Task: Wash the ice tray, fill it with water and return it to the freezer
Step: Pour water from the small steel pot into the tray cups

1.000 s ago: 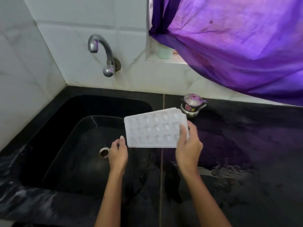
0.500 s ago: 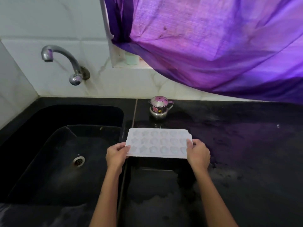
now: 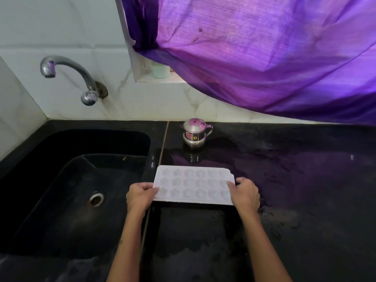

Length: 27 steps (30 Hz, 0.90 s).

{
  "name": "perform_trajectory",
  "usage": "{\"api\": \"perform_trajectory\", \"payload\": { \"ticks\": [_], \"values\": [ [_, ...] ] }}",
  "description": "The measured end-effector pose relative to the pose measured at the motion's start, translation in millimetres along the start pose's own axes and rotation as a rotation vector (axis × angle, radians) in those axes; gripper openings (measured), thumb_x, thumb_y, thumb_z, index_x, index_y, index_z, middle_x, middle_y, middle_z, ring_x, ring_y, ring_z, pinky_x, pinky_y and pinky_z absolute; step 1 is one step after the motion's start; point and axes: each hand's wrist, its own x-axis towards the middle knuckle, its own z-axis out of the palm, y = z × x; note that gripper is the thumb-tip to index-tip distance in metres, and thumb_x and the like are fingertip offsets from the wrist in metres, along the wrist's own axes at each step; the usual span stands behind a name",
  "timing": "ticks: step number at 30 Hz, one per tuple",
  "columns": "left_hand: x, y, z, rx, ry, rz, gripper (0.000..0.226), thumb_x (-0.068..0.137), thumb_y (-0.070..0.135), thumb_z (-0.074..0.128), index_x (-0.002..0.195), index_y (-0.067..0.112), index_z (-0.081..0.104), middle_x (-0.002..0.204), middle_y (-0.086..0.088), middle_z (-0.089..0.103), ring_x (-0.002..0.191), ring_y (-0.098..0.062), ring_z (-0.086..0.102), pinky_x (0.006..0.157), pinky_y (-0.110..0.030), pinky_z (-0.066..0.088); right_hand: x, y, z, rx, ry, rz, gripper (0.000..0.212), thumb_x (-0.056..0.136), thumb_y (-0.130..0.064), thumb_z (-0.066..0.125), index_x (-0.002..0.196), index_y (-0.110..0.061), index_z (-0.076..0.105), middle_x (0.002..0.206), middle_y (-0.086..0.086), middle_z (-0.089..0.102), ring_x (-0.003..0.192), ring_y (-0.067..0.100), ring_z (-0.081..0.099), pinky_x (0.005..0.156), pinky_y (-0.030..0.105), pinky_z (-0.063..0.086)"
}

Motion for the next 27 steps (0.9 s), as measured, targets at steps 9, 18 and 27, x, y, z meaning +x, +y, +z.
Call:
{"api": "perform_trajectory", "payload": {
  "ticks": [9,18,27],
  "values": [
    [-2,50,19,0.125,0.128,0.275,0.041,0.092,0.023,0.057,0.130,0.008,0.053,0.127,-0.011,0.060,0.117,-0.027,0.056,0.097,-0.039,0.044,57,-69,-12,0.462,-0.119,-0.238,0.060,0.088,-0.048,0.060,0.135,-0.012,0.048,0.133,0.008,0.054,0.118,0.020,0.054,0.093,0.027,0.041],
    [3,86,56,0.060,0.034,0.426,0.038,0.092,0.021,0.056,0.128,0.007,0.055,0.126,-0.009,0.061,0.119,-0.022,0.055,0.101,-0.035,0.043,127,-124,28,0.504,-0.359,-0.162,0.057,0.081,-0.058,0.063,0.115,-0.014,0.053,0.118,0.002,0.058,0.109,0.019,0.056,0.096,0.043,0.050],
    [-11,79,64,0.047,0.002,0.438,0.037,0.092,0.022,0.057,0.127,0.010,0.056,0.127,-0.004,0.061,0.118,-0.018,0.055,0.094,-0.027,0.043,115,-113,42,0.724,-0.374,-0.108,0.034,0.083,-0.034,0.072,0.062,-0.014,0.053,0.080,0.009,0.063,0.078,0.017,0.061,0.083,0.041,0.058]
  ]
}}
